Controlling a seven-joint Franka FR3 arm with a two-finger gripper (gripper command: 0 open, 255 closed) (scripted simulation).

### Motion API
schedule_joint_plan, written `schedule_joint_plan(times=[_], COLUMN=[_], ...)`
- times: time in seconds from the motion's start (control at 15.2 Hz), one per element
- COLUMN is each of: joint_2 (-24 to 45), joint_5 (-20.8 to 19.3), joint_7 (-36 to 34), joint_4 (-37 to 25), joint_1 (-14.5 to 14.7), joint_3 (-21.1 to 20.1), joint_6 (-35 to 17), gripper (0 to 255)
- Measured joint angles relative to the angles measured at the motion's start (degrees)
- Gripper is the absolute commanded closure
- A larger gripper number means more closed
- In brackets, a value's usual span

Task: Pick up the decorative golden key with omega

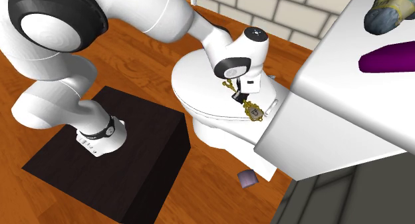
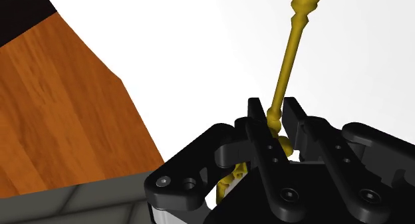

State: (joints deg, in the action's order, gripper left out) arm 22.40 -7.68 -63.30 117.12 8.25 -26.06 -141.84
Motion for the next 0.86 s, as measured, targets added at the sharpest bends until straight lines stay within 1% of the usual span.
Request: schedule_joint_plan(times=[0.86], joint_2=[-6.37], joint_5=[3.97], joint_7=[2.13], joint_4=[-2.10], joint_1=[-1.73], joint_3=[-2.11], joint_6=[8.00], gripper=[255])
